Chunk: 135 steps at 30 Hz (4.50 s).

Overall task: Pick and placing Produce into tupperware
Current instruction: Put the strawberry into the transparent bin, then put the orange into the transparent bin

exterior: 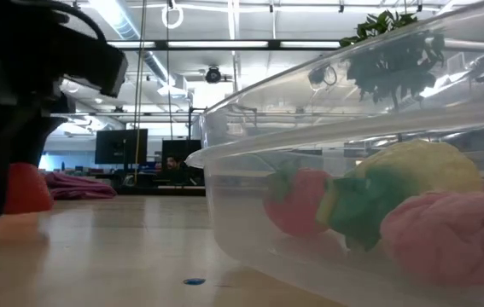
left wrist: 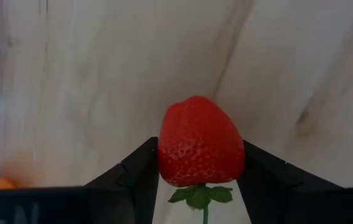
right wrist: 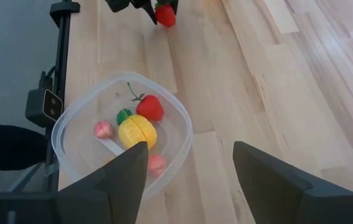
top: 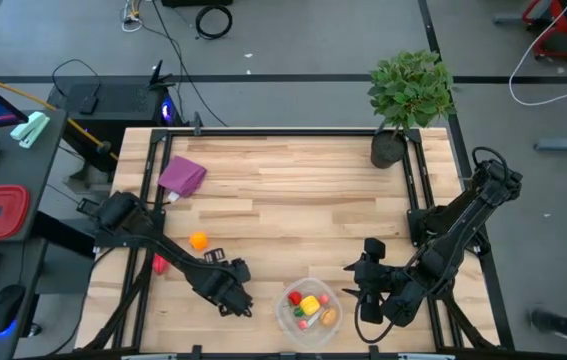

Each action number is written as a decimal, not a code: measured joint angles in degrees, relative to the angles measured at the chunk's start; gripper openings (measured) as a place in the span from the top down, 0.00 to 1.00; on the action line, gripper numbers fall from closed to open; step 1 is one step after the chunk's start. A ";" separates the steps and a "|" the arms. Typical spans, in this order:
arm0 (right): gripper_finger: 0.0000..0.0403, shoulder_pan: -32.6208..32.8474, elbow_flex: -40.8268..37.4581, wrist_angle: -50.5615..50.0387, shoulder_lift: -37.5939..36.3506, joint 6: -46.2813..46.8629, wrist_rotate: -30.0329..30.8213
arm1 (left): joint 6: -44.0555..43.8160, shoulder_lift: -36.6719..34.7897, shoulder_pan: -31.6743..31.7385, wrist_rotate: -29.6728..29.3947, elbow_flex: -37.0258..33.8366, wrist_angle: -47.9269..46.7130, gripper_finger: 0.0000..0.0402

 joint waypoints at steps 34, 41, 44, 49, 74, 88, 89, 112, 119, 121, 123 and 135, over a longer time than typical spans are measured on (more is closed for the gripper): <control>0.39 -0.07 0.00 -0.24 0.00 0.68 4.27 | 38.17 -3.56 4.59 -7.07 0.17 55.77 0.53; 0.39 -0.08 0.00 -0.26 0.00 0.50 4.66 | 35.76 0.67 4.46 -4.63 0.11 59.60 0.53; 0.39 -0.09 0.00 -0.24 0.00 0.46 4.69 | 35.70 2.12 4.42 -4.45 0.11 62.33 0.52; 0.39 -0.09 0.00 -0.26 0.00 0.44 5.31 | 34.19 4.32 4.37 -0.81 0.17 64.47 0.54; 0.39 -0.07 0.00 -0.26 0.00 0.37 5.38 | 38.98 6.26 4.45 5.52 0.17 62.55 0.51; 0.39 -0.06 0.00 -0.26 0.00 0.37 5.37 | 38.97 6.19 6.10 6.02 0.17 61.17 0.46; 0.39 -0.07 0.00 -0.26 0.00 0.37 5.38 | 38.99 6.19 6.14 6.02 0.17 61.26 0.46; 0.39 -0.17 0.01 0.20 -0.07 -2.69 5.38 | 23.83 3.39 10.52 -3.17 31.04 -19.08 0.50; 0.39 -0.50 0.02 0.20 -0.07 -2.69 5.40 | 20.66 2.69 12.72 -0.90 31.48 -38.52 0.39; 0.39 -0.50 0.02 0.17 -0.07 -2.69 5.38 | 26.47 2.66 12.53 1.60 30.19 -38.96 0.36; 0.39 -0.49 0.01 0.16 -0.07 -2.69 5.31 | 29.98 2.87 12.35 2.29 27.36 -39.51 0.35; 0.39 -0.37 0.02 -0.02 -0.11 -2.29 3.34 | 19.58 3.13 12.42 8.60 7.40 -39.53 0.39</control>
